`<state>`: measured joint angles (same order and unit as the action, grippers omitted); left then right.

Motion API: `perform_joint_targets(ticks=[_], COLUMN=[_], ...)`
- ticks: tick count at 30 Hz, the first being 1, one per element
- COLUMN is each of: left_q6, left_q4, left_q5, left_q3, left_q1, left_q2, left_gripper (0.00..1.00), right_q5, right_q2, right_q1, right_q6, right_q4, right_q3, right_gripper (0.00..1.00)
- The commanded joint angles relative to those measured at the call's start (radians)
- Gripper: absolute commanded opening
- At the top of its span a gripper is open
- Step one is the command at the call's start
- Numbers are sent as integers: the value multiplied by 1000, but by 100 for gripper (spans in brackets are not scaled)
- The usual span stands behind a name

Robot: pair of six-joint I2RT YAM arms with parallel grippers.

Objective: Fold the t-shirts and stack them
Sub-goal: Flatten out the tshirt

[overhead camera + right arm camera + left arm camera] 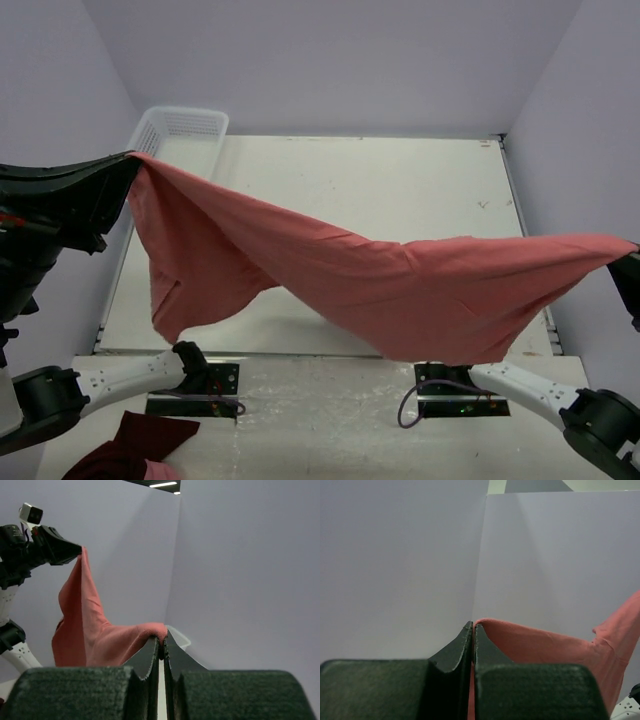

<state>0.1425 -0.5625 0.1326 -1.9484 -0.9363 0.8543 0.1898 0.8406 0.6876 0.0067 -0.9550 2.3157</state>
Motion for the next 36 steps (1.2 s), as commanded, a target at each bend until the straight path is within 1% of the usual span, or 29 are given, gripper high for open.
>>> perform_joint_targets(ticks=[1, 4, 5, 6, 7, 9, 11, 12, 13, 14, 15, 16, 17, 18, 19, 20, 21, 22, 23, 24, 25, 26, 27, 28, 29, 31, 32, 35, 36], left_q6=[-47, -73, -80, -101, -112, -138, -175, -176, -156, -121, -41, -20, -15, -20, -21, -9, 5, 15, 23, 28, 19, -3, -7, -15, -41, -58, -55, -55, -57], left_q4=[41, 46, 42, 42, 65, 93, 157, 195, 205, 222, 248, 280, 317, 381, 403, 403, 395, 410, 423, 427, 423, 420, 420, 412, 408, 365, 351, 360, 357], left_q5=[-8, 68, 128, 165, 250, 346, 435, 433, 403, 239, 148, 77, 21, 15, -10, -33, -71, -124, -154, -177, -156, -157, -174, -191, -194, -195, -212, -238, -243], left_q3=[5, 22, 28, 60, 86, 175, 235, 284, 302, 328, 377, 413, 478, 500, 499, 482, 462, 451, 424, 401, 376, 326, 297, 263, 194, 111, 36, -73, -104], left_q1=[5, 5, 5, 5, 5, 5, 10, 25, 109, 187, 271, 400, 430, 482, 516, 548, 621, 652, 675, 709, 715, 722, 741, 749, 755, 772, 781, 798, 797], left_q2=[34, 77, 92, 118, 130, 178, 227, 247, 267, 311, 337, 363, 417, 451, 535, 581, 630, 669, 743, 781, 816, 880, 917, 949, 1018, 1089, 1161, 1279, 1311], left_gripper=[0, 0, 0, 0, 0, 0, 0, 0, 0, 0, 0, 0, 0, 0, 0, 0, 0, 0, 0, 0, 0, 0, 0, 0, 0, 0, 0, 0, 0], right_q5=[34, -119, -175, -266, -315, -383, -467, -489, -544, -555, -544, -508, -480, -458, -440, -423, -411, -403, -353, -333, -322, -282, -280, -279, -264, -262, -250, -219, -214], right_q2=[67, 98, 107, 142, 161, 225, 265, 305, 327, 348, 388, 402, 417, 457, 477, 501, 534, 608, 649, 693, 780, 822, 865, 906, 969, 1008, 1040, 1118, 1140], right_q1=[0, 1, 0, 1, 0, 1, 0, -5, -13, -49, -83, -117, -196, -235, -299, -330, -364, -423, -450, -473, -515, -536, -551, -575, -582, -585, -585, -591, -594], right_q6=[-20, -65, -80, -112, -128, -161, -183, -212, -226, -232, -226, -214, -185, -179, -172, -166, -154, -142, -122, -108, -96, -80, -73, -62, -57, -69, -83, -105, -102], right_q4=[21, 68, 102, 107, 120, 147, 194, 211, 231, 252, 259, 263, 275, 277, 303, 309, 308, 305, 294, 276, 260, 256, 248, 237, 234, 271, 280, 311, 315], right_q3=[25, -10, -22, -25, -39, -47, -81, -108, -119, -125, -139, -148, -159, -174, -188, -197, -178, -159, -136, -59, -20, 13, 96, 135, 163, 191, 194, 212, 212], right_gripper=[0, 0, 0, 0, 0, 0, 0, 0, 0, 0, 0, 0, 0, 0, 0, 0, 0, 0, 0, 0, 0, 0, 0, 0, 0, 0, 0, 0, 9])
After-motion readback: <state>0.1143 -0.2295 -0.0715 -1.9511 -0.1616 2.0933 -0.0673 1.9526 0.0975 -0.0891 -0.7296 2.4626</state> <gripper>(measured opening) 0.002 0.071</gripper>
